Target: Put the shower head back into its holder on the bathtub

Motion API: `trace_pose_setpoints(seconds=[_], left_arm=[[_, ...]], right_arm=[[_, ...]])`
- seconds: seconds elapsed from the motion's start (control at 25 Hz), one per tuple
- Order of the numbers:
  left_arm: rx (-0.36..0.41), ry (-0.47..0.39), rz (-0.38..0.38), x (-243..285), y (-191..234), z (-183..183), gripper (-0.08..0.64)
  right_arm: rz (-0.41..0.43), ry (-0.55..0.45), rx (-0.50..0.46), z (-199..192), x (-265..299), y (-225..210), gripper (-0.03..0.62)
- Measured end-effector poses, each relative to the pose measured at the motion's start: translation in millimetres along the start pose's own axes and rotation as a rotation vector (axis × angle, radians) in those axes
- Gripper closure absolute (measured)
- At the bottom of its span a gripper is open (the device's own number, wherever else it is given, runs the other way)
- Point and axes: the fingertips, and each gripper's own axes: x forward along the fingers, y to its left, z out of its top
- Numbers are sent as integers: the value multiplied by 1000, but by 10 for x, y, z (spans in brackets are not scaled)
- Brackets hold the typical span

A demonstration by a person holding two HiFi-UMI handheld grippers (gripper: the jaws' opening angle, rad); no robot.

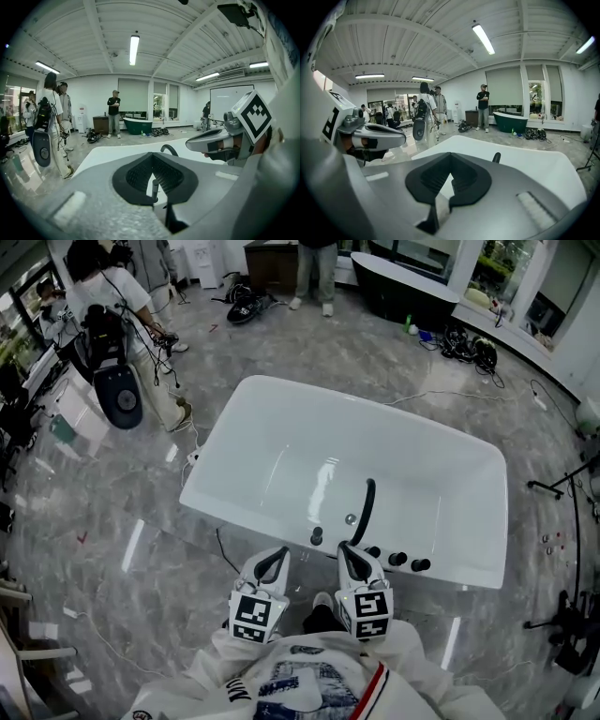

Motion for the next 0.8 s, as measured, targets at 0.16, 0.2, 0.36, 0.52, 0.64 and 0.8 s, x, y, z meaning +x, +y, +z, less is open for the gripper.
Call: trace_pose_setpoints(seconds=[0.16, 0.2, 0.36, 0.52, 0.64, 0.8], left_arm=[[10, -26, -31, -247, 11, -23, 558], [11, -32, -38, -325, 9, -34, 558], [13, -44, -62, -691, -48, -162, 558], [24, -53, -85, -1085, -112, -265, 558], [30, -64, -100, -1381, -146, -312, 558], [17, -57, -101, -1668, -101, -471, 558]], right_arm=[[-37, -17, -5, 16, -178, 252, 588], [-45, -21, -7, 10, -232, 324, 588], [-78, -33, -13, -82, -510, 638, 588], [-103, -41, -6, -185, -751, 954, 588], [-109, -40, 3, -260, -888, 1206, 588], [-105, -29, 8, -398, -990, 1533, 588]])
